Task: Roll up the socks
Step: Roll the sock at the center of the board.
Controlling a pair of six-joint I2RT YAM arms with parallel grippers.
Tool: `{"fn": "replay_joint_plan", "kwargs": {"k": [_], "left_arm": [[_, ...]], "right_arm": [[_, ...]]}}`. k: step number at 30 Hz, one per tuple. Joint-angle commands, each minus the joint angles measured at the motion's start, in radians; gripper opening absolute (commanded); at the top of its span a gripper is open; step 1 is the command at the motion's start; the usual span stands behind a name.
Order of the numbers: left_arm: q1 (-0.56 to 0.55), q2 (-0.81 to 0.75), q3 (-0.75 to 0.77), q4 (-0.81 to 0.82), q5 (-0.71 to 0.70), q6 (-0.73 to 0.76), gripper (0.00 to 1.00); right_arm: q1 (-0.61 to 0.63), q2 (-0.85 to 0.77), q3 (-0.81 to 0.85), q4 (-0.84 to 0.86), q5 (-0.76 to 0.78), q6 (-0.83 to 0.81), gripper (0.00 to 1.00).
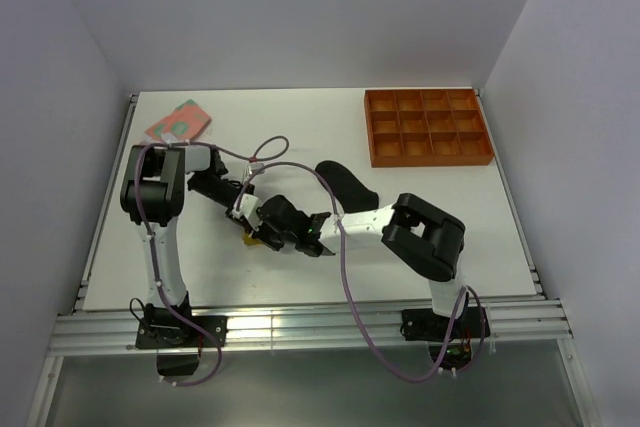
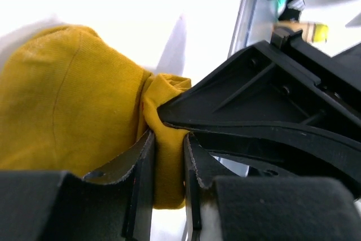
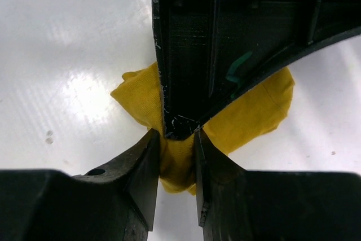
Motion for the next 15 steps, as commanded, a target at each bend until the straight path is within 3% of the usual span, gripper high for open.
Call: {"fn": "replay_joint_plan", "kwargs": {"k": [1,6,10,15], "left_arm": [[0.044,-0.126,0.038,0.223,0.025,-0.205,0.25],[0.072,-0.178,0.007,0.349,-0.049,-0.335,0.27],[0.081,-0.183,0.002,0.363,-0.072,-0.337,0.30],[0.080,-0.136,0.019,0.282,-0.060,-0.271,0.16]], "right_arm": [[0.024,0.028,-0.031,-0.055,-0.043,0.034,0.24],[0.024,0.035,-0.035,-0.050,-0.049,0.041,0.24],[0.024,0.041,-0.035,-0.052,-0.057,0.046,0.24],[0.024,0.037,-0.043,-0.049,-0.052,0.050,0.23]]}}
